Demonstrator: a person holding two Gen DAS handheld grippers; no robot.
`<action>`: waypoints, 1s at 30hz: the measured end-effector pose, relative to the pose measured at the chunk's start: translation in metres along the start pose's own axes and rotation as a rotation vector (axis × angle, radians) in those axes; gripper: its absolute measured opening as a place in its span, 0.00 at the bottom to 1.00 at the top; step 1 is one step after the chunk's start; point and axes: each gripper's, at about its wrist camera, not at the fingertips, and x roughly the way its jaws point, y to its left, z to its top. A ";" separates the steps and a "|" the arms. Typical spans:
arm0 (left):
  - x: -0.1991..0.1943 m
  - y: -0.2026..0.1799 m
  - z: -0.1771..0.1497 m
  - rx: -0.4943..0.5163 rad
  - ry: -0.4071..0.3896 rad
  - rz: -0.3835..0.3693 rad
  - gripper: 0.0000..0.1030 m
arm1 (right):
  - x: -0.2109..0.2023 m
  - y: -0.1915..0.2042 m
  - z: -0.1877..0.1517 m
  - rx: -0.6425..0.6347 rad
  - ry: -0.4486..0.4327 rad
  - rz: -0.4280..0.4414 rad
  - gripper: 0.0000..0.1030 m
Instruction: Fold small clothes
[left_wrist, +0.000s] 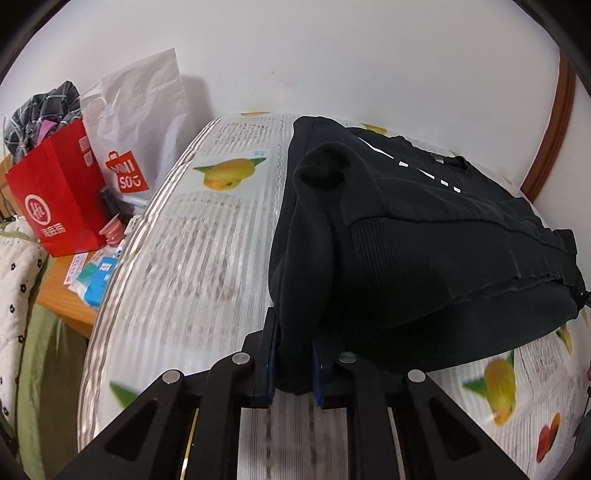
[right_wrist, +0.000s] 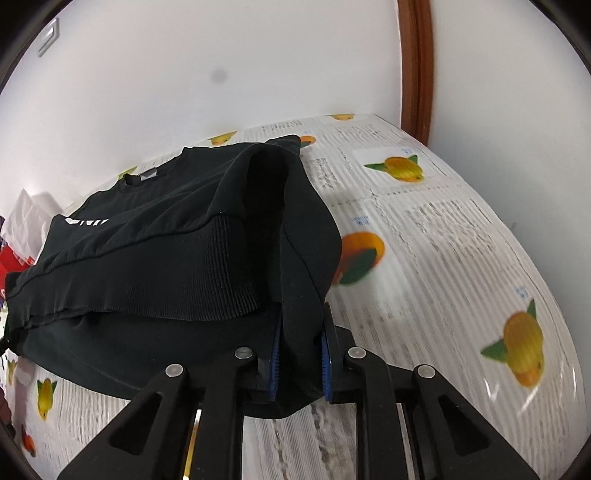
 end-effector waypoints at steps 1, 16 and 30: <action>-0.005 -0.001 -0.006 0.005 0.002 0.008 0.13 | -0.004 -0.001 -0.004 -0.004 0.000 -0.001 0.17; -0.059 -0.003 -0.075 -0.016 0.012 0.017 0.13 | -0.060 -0.021 -0.071 -0.034 -0.003 -0.017 0.17; -0.066 -0.002 -0.087 -0.024 0.001 0.009 0.14 | -0.086 -0.020 -0.074 -0.043 -0.020 -0.086 0.21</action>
